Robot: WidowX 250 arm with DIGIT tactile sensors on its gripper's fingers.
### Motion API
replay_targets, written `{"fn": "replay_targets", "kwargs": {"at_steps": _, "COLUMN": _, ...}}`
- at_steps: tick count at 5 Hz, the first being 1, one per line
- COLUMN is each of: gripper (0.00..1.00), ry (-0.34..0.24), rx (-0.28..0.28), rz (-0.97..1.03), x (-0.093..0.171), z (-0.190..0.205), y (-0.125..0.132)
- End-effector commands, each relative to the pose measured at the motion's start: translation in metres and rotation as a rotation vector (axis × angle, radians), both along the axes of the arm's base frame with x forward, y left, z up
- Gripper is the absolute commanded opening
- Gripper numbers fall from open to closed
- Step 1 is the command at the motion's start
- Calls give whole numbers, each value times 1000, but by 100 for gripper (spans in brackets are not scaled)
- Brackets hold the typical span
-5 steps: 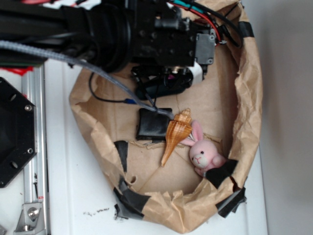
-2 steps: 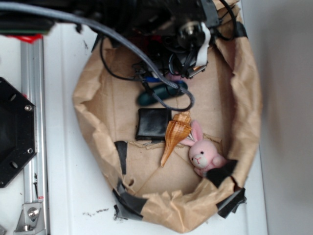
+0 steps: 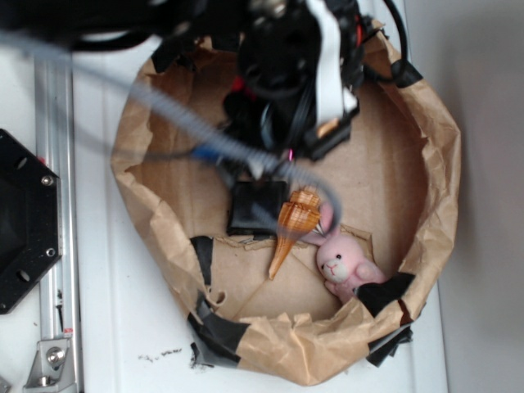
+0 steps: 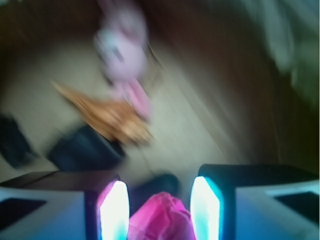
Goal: Grab the red paper.
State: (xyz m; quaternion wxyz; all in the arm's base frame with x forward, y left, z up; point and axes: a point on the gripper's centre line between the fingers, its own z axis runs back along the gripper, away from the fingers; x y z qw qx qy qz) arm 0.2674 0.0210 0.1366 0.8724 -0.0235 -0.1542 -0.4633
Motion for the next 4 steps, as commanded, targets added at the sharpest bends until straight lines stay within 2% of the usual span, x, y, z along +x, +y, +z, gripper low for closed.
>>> {"fn": "replay_targets", "kwargs": {"at_steps": 1, "gripper": 0, "ry": -78, "rx": -129, "rz": 245, "x": -11, "z": 88, "y": -47}}
{"fn": "replay_targets", "kwargs": {"at_steps": 2, "gripper": 0, "ry": -130, "rx": -196, "rz": 368, "x": -13, "z": 82, "y": -44}}
{"fn": "replay_targets", "kwargs": {"at_steps": 3, "gripper": 0, "ry": -173, "rx": -202, "rz": 438, "x": 3, "z": 63, "y": -41}}
{"fn": "replay_targets", "kwargs": {"at_steps": 4, "gripper": 0, "ry": -189, "rx": -166, "rz": 473, "x": 15, "z": 52, "y": -29}}
